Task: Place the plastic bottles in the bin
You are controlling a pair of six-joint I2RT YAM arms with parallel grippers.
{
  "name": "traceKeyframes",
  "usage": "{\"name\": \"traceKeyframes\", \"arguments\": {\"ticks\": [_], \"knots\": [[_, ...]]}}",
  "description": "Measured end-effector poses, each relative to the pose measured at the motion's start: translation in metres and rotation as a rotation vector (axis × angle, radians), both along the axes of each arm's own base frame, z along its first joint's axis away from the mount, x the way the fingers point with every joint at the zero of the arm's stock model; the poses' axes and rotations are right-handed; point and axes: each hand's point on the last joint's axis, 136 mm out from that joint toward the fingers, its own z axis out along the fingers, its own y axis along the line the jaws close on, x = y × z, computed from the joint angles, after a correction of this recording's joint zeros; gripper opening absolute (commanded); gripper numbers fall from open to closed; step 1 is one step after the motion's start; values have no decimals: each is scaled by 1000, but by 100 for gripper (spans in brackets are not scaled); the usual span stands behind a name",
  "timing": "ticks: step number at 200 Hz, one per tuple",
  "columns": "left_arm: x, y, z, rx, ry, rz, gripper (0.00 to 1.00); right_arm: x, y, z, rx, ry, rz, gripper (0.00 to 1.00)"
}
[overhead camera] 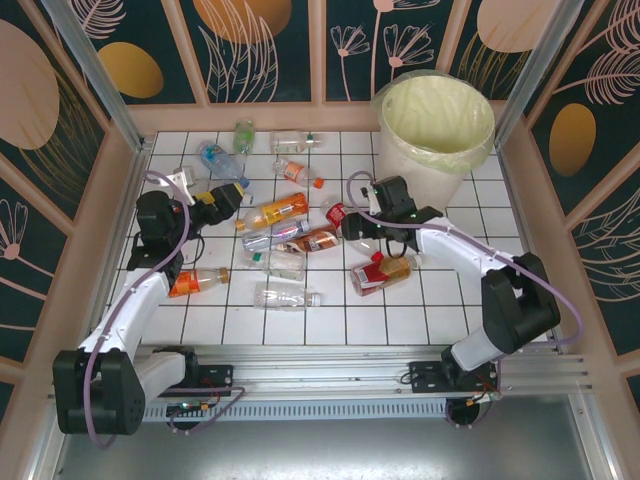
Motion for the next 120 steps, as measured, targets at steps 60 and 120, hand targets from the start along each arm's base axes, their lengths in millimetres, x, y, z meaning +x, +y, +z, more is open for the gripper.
{"name": "traceKeyframes", "arguments": {"ticks": [60, 120], "knots": [[-1, -1, 4, -2, 24, -4, 99, -5, 13, -1, -34, -18, 21, 92], [-4, -5, 6, -16, 35, -30, 99, -3, 9, -12, -78, -10, 21, 90]]}}
